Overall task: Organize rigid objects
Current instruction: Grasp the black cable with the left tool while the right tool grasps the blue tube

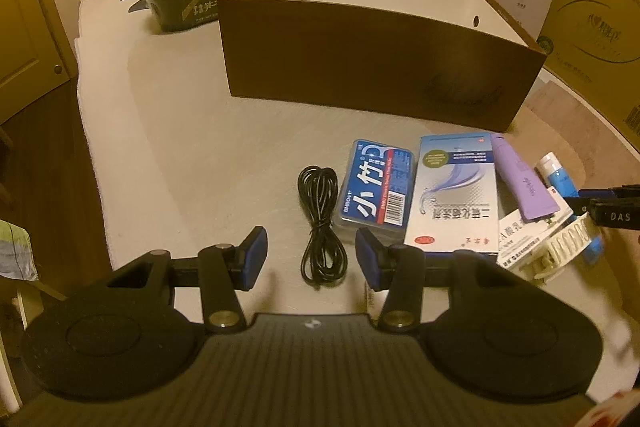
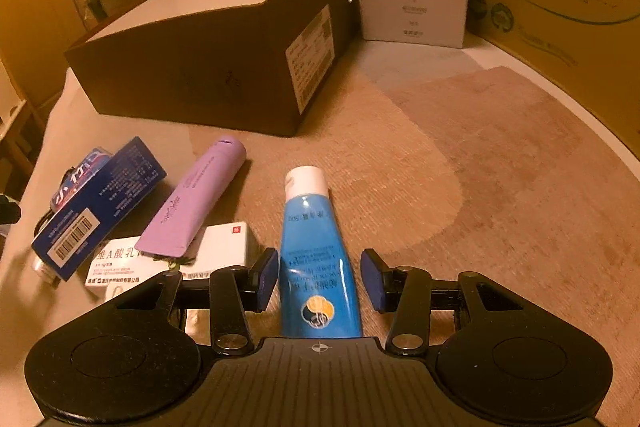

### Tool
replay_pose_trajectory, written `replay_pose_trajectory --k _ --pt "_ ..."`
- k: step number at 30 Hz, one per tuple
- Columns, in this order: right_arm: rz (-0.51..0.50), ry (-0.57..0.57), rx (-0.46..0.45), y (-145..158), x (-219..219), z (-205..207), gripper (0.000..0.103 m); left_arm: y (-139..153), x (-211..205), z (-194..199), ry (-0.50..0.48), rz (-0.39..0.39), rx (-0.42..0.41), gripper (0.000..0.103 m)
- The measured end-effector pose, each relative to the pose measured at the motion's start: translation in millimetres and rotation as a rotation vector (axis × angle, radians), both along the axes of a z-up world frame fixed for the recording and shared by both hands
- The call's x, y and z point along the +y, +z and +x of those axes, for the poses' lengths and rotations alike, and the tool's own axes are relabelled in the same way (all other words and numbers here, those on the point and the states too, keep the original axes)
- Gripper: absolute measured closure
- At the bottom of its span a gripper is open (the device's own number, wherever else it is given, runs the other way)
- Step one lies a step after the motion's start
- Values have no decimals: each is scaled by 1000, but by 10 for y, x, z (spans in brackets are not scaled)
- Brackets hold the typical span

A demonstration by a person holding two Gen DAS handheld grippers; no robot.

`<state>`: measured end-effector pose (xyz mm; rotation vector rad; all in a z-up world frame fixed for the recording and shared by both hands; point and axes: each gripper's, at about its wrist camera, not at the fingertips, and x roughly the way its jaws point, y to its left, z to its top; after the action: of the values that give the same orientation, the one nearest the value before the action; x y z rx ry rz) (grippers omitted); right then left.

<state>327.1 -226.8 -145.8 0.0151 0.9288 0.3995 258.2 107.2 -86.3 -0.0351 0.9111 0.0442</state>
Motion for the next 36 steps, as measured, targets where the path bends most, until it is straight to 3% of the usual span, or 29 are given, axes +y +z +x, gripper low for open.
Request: replay_pose_trajectory --k 7,14,18,21,28,36 --pt "-55 -10 -29 -52 92 -16 61 -93 -1 82 -30 4 18 58" --pt "-68 -99 -5 -36 -161 -2 61 -235 -29 243 -77 22 44 64" --pt "-67 -124 2 -22 -269 -59 61 -359 -21 340 -108 40 75 70" --pt "-62 -133 1 -15 -288 -104 61 -417 5 399 -115 51 92 81" --pt "-75 -133 -2 -1 -258 -118 60 -430 190 396 -59 39 86 82" --pt "-80 -121 -6 -21 -255 -102 60 -484 145 535 -104 47 103 82"
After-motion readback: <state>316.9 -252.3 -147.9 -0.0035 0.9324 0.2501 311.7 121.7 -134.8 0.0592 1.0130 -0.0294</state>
